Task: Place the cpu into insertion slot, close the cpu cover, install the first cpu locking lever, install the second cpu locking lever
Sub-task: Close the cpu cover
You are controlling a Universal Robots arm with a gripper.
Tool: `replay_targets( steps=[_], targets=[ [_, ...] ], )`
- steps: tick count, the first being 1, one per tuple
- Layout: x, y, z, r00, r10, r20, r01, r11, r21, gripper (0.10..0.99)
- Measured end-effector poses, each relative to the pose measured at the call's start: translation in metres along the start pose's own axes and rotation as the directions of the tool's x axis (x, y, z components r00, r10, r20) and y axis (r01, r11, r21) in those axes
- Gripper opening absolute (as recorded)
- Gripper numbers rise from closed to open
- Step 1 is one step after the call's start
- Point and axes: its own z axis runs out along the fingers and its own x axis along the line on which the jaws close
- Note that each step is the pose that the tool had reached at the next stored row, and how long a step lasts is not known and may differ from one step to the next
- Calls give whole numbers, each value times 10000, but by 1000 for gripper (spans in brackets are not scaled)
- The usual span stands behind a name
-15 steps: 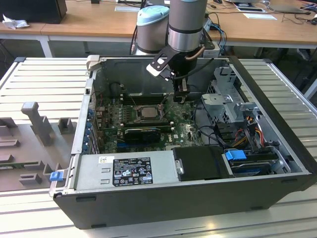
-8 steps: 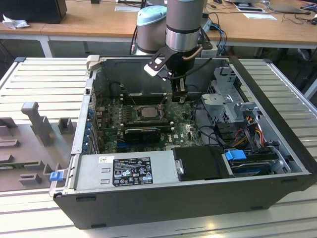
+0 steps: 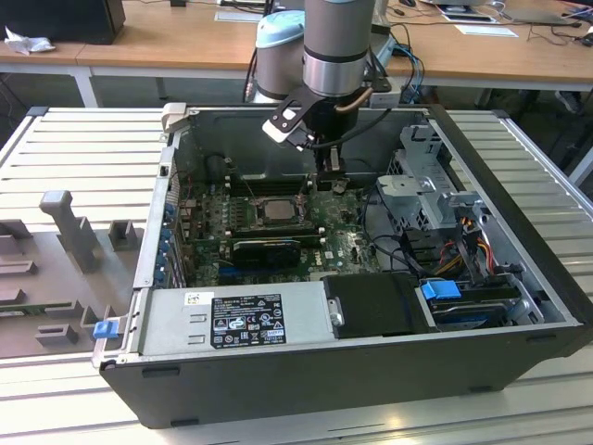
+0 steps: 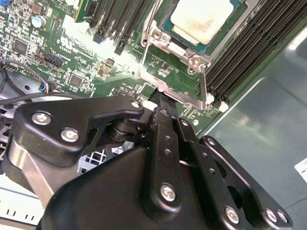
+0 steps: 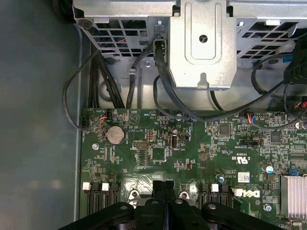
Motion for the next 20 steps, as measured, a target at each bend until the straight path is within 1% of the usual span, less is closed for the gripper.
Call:
replay_targets(
  steps=[8,10,20],
  targets=[
    [1,-55,-3,10000,1,-1,-1,10000,0,106],
    [1,-85,-5,10000,0,-1,0,10000,-1,106],
    [3,-184,-12,10000,0,-1,0,10000,-1,106]
  ],
)
